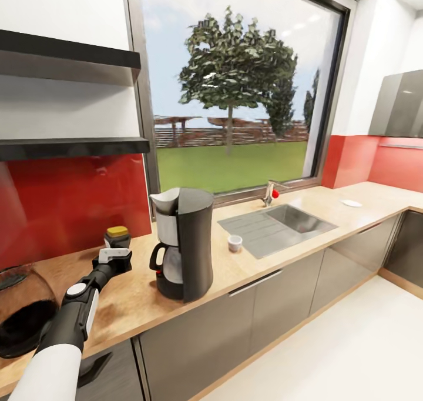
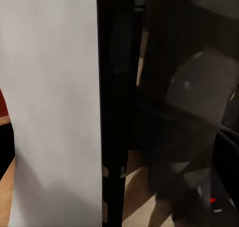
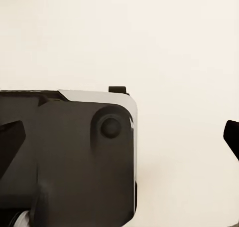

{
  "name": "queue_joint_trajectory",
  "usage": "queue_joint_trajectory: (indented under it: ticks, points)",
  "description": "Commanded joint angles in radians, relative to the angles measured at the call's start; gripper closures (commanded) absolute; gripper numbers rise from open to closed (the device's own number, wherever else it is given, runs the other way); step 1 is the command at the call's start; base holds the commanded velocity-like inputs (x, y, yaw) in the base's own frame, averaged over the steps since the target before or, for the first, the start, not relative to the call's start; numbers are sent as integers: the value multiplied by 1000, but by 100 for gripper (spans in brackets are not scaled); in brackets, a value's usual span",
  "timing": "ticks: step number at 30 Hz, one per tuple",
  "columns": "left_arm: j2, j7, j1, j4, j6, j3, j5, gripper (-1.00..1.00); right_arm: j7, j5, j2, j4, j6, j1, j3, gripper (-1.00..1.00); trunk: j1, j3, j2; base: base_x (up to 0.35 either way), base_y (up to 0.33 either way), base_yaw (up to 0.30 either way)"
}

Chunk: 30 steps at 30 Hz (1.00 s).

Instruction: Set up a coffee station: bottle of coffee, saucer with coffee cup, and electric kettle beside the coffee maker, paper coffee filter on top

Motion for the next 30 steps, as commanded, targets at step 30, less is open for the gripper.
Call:
queue_joint_trajectory:
  ticks: [30]
  points:
    - [8,-3,6,5,-2,12,-2,100,2,0,4,-6,-2,-1,2,-100,1,0,-1,116,0,-31]
